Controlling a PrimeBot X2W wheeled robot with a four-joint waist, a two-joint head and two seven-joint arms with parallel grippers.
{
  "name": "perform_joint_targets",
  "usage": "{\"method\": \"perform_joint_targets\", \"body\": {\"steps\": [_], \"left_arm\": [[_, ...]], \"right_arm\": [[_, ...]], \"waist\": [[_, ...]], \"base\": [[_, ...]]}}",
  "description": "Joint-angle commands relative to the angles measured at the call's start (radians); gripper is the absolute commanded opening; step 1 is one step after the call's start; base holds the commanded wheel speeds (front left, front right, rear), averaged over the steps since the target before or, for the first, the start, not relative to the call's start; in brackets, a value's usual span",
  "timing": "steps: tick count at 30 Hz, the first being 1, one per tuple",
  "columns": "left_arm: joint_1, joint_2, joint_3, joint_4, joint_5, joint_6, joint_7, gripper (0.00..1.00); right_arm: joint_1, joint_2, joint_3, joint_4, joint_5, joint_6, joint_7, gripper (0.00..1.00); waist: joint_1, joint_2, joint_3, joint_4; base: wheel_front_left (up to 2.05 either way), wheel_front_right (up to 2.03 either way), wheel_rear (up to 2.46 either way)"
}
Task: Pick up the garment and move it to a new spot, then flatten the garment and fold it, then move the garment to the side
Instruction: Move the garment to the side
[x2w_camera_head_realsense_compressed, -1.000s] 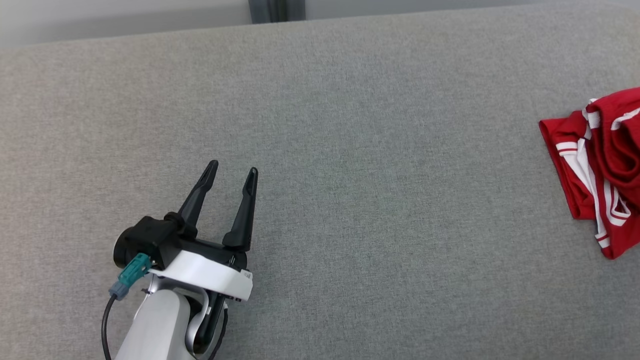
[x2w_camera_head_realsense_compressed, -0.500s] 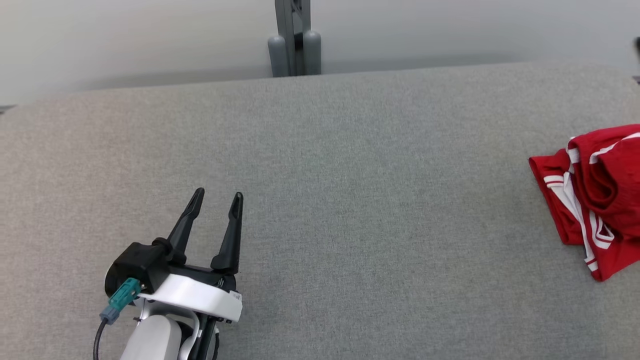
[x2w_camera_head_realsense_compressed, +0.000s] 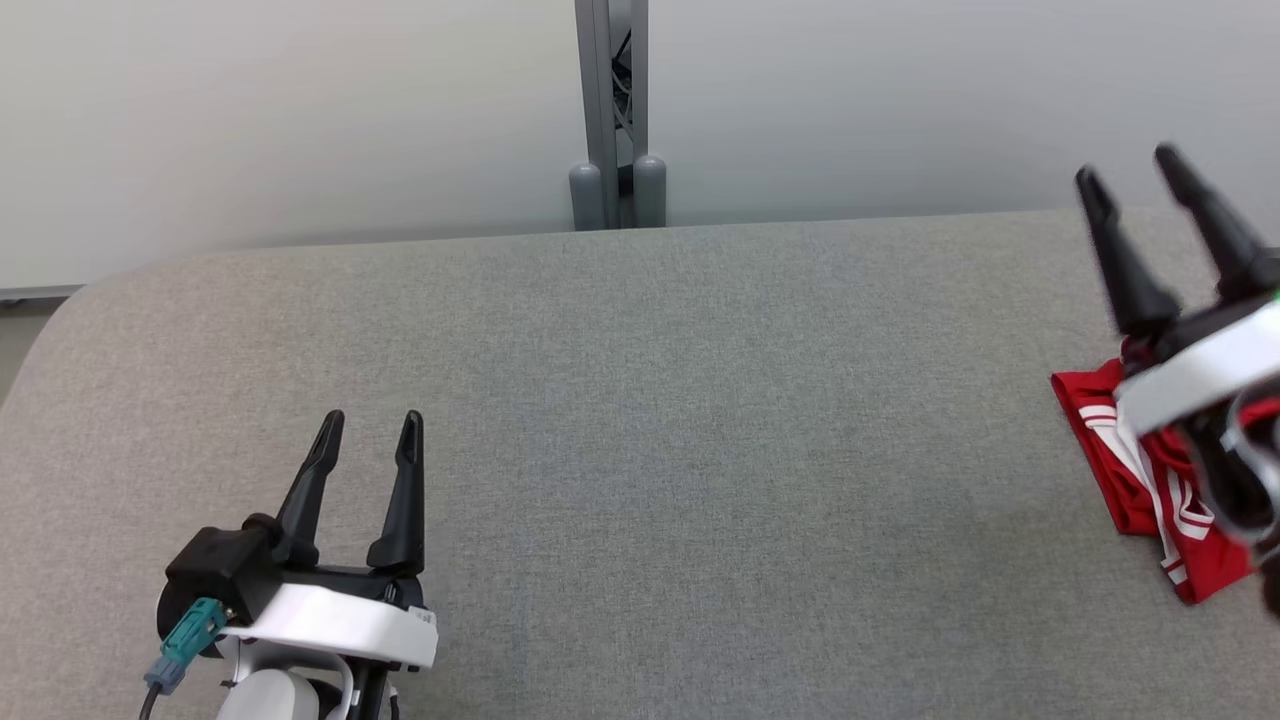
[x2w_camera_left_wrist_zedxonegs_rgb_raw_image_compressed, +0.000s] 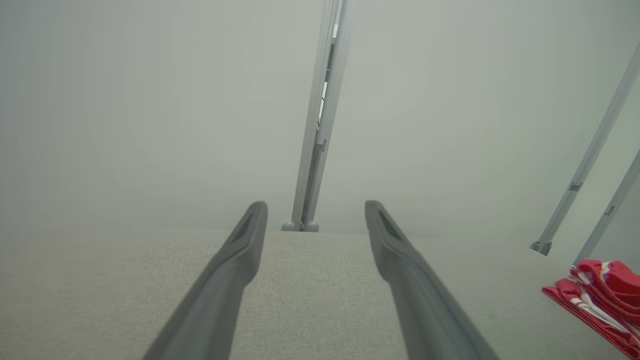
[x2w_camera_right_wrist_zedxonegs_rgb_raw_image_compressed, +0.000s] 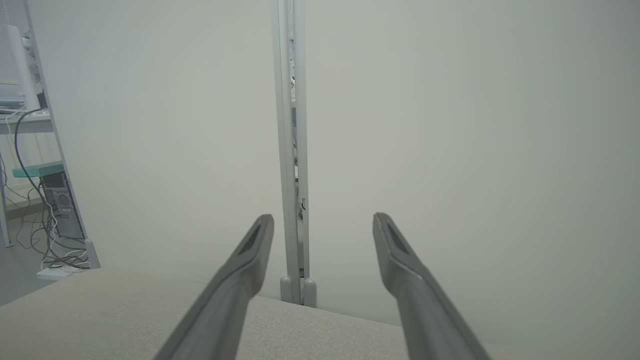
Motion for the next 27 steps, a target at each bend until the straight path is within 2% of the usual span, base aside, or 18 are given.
{"method": "perform_joint_targets", "body": {"steps": [1, 6, 13, 17, 21, 27], "left_arm": [[0.008, 0.003, 0.005, -0.004, -0.002, 0.001, -0.001, 1.0], [0.029, 0.004, 0.016, -0.008, -0.013, 0.008, -0.001, 1.0], [0.055, 0.004, 0.031, -0.026, -0.035, 0.021, -0.001, 1.0], [0.07, 0.004, 0.029, -0.022, -0.034, 0.029, -0.001, 1.0], [0.091, 0.004, 0.032, 0.0, -0.062, 0.053, -0.001, 1.0], [0.12, 0.004, 0.032, -0.027, -0.044, 0.07, -0.001, 1.0]], "right_arm": [[0.061, 0.027, -0.04, -0.024, -0.038, 0.0, -0.005, 1.0], [0.268, 0.196, -0.274, -0.154, -0.197, 0.0, -0.005, 1.0], [0.465, 0.401, -0.453, -0.272, -0.346, 0.0, -0.005, 1.0], [0.511, 0.423, -0.447, -0.272, -0.422, -0.001, -0.005, 1.0], [0.569, 0.469, -0.48, -0.256, -0.432, 0.0, -0.005, 1.0], [0.609, 0.493, -0.502, -0.246, -0.453, 0.0, -0.005, 1.0]], "waist": [[0.0, 0.0, -0.008, 0.004], [0.0, 0.0, -0.022, 0.013], [0.0, 0.0, -0.032, 0.016], [0.0, 0.0, -0.034, 0.014], [0.0, 0.0, -0.043, 0.009], [0.0, 0.0, -0.051, 0.007]], "base": [[0.0, 0.0, 0.0], [0.0, 0.0, 0.0], [0.0, 0.0, 0.0], [0.0, 0.0, 0.0], [0.0, 0.0, 0.0], [0.0, 0.0, 0.0]]}}
